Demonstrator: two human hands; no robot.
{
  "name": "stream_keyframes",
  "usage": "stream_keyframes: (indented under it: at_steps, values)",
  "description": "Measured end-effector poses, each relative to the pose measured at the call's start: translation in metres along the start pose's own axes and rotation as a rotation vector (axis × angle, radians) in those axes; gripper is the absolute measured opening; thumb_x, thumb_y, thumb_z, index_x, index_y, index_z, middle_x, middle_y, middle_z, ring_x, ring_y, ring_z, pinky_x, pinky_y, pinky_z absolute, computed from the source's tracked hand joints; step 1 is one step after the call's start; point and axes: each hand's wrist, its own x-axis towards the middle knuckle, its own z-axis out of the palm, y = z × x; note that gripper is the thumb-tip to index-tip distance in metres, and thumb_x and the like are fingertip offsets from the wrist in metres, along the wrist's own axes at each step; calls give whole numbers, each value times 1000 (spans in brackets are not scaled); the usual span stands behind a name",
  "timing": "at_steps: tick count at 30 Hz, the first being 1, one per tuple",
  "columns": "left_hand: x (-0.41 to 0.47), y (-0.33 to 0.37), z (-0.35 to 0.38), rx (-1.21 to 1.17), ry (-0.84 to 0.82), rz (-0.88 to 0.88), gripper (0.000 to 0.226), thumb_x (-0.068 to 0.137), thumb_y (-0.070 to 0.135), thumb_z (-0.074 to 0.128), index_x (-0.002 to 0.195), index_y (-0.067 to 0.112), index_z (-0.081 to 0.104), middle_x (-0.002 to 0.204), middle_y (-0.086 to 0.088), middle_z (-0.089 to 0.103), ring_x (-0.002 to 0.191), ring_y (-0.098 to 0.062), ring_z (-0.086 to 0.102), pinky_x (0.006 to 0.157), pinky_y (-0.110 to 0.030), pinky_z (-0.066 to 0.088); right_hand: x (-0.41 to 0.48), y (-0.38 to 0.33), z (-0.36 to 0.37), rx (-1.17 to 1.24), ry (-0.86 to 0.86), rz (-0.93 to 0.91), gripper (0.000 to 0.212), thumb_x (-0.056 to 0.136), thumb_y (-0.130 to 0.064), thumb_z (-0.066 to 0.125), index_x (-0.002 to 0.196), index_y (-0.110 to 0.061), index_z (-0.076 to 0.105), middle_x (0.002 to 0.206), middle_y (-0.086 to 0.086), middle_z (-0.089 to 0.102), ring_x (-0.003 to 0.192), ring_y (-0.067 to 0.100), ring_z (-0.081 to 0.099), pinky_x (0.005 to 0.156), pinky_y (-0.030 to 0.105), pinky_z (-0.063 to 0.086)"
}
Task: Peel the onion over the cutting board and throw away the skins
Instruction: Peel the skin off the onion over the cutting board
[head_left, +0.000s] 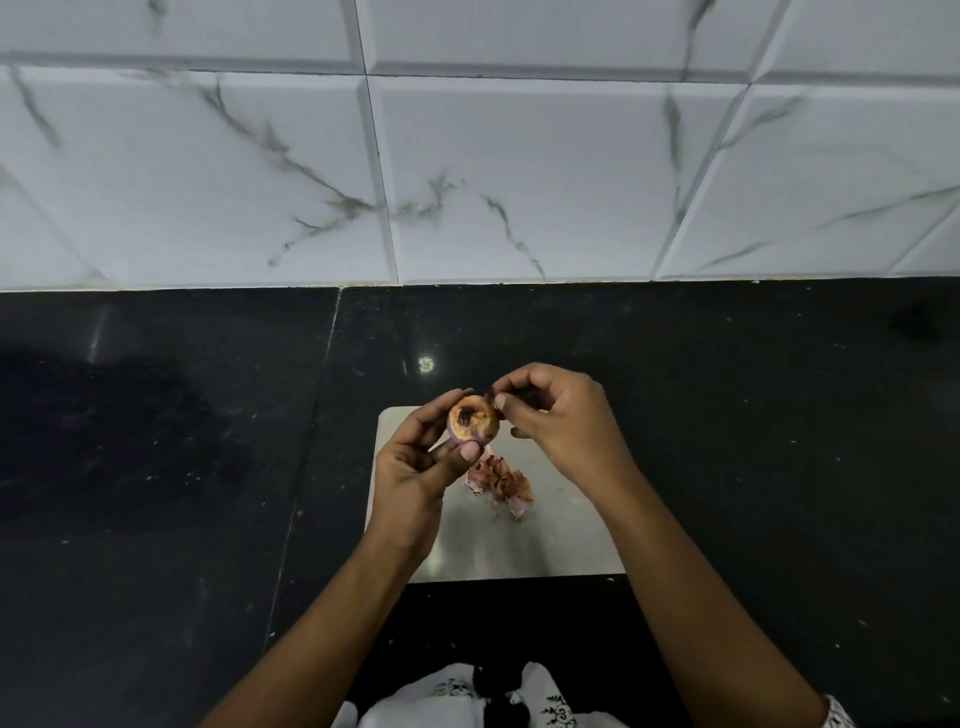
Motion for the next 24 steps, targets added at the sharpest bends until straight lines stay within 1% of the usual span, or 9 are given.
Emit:
stream_keyframes:
  at_steps: [2,3,7,10,14,16,19,21,24]
  values:
    - [0,0,1,6,22,-11,49,67,-5,75,109,18,66,109,-1,71,101,-20,66,82,-30,54,-3,-4,0,-134,-24,-104,14,82,-16,67,95,-21,69,92,-10,65,83,-1,61,71,11,51]
    - [0,0,1,22,29,-11,49,67,-5,73,109,17,64,109,0,71,102,-21,66,82,-31,54,-5,-6,0,-194,-25,-144,16,81,-18,69,96,-21,69,95,-9,65,84,-1,61,73,11,49]
    - [-2,6,2,134,18,1,47,68,-3,69,112,12,62,107,4,71,99,-17,68,83,-35,57,-8,-10,0,-383,-24,-284,20,80,-24,70,99,-21,70,99,-5,65,87,5,58,75,22,50]
    - [-2,8,0,223,-7,17,48,71,-9,69,114,10,62,109,4,71,96,-17,70,80,-30,57,-4,-11,0,-469,-53,-312,22,82,-24,68,103,-19,71,100,-3,66,87,8,60,77,24,50]
    - [-2,9,-2,332,-37,28,51,71,-8,71,117,13,61,108,7,71,96,-15,70,80,-24,56,3,-9,-1,-531,-106,-309,22,82,-25,68,102,-16,70,98,0,66,86,12,61,79,31,53]
    - [-1,10,-3,378,-53,32,52,71,-7,72,116,17,61,106,5,72,95,-15,70,80,-24,56,5,-6,-2,-533,-130,-342,21,82,-23,68,100,-13,70,97,2,66,85,13,61,79,33,53]
    - [0,9,-5,411,-77,40,53,71,-5,73,117,19,61,107,5,71,95,-15,70,81,-25,56,4,2,2,-574,-98,-436,17,78,-22,70,90,-10,69,88,5,65,76,18,62,70,38,54]
    - [0,7,-3,411,-80,38,51,72,-3,72,117,20,61,106,9,71,96,-14,70,81,-24,55,4,7,5,-572,-51,-463,14,74,-18,73,83,-9,66,82,5,64,69,18,62,62,37,55]
    - [-1,4,-2,400,-82,26,50,73,-4,72,114,23,62,105,13,71,97,-14,70,83,-25,55,6,14,7,-515,-54,-453,13,73,-15,72,81,-9,63,81,4,63,69,17,61,61,36,55]
